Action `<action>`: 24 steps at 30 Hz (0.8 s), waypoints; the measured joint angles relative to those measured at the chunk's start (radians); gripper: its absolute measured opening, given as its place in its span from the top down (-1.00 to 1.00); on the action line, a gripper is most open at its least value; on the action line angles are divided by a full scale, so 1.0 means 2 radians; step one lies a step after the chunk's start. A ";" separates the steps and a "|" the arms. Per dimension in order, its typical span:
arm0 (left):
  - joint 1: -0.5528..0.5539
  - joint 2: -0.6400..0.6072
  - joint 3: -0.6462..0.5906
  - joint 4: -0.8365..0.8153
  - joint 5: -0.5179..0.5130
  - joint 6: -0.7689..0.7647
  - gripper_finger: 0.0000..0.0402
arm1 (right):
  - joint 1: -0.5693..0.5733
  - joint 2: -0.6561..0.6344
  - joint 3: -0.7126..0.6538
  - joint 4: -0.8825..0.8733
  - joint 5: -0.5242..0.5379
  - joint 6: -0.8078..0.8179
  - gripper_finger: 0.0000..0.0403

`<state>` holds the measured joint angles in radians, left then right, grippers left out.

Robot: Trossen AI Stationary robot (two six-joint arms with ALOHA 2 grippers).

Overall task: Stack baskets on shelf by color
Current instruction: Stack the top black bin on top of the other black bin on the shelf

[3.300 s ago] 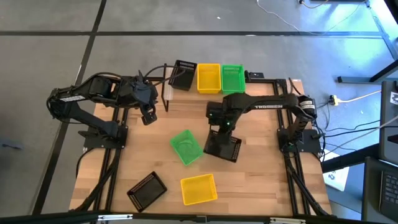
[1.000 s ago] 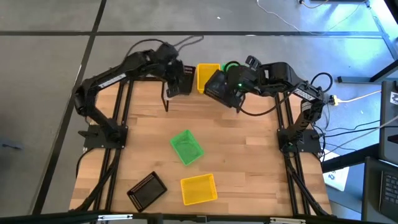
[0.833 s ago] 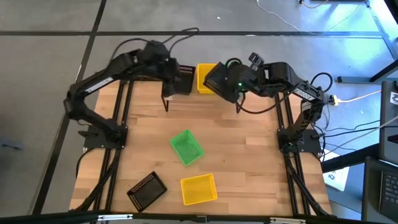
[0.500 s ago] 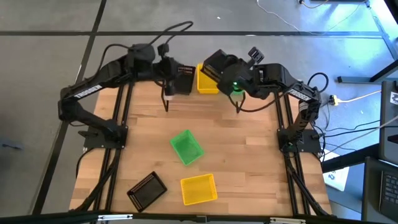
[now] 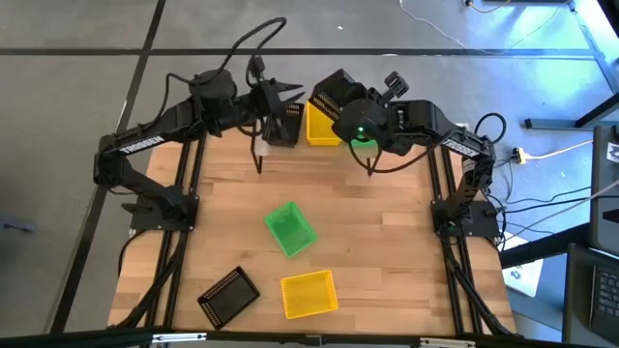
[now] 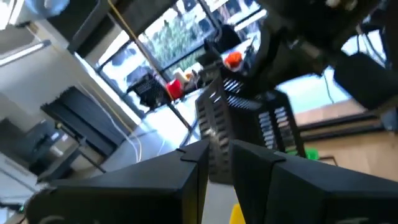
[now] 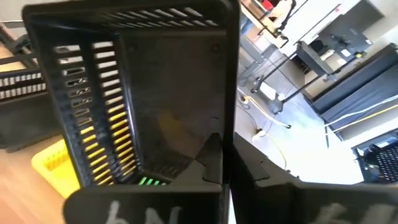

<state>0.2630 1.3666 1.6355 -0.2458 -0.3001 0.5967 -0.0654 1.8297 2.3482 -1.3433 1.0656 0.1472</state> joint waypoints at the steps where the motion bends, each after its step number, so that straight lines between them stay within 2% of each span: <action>1: -0.002 0.002 0.000 0.001 0.002 0.000 0.72 | 0.000 0.000 0.000 0.001 0.005 0.000 1.00; 13: -0.002 0.046 -0.001 0.051 0.000 0.027 0.72 | 0.000 0.000 0.000 0.001 0.017 -0.001 1.00; 24: -0.002 0.060 -0.001 0.094 -0.013 0.034 0.72 | 0.000 0.000 0.000 0.000 0.017 -0.001 1.00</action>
<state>0.2596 1.4868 1.6337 -0.0576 -0.3266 0.6644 -0.0654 1.8294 2.3482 -1.3437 1.0988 0.1444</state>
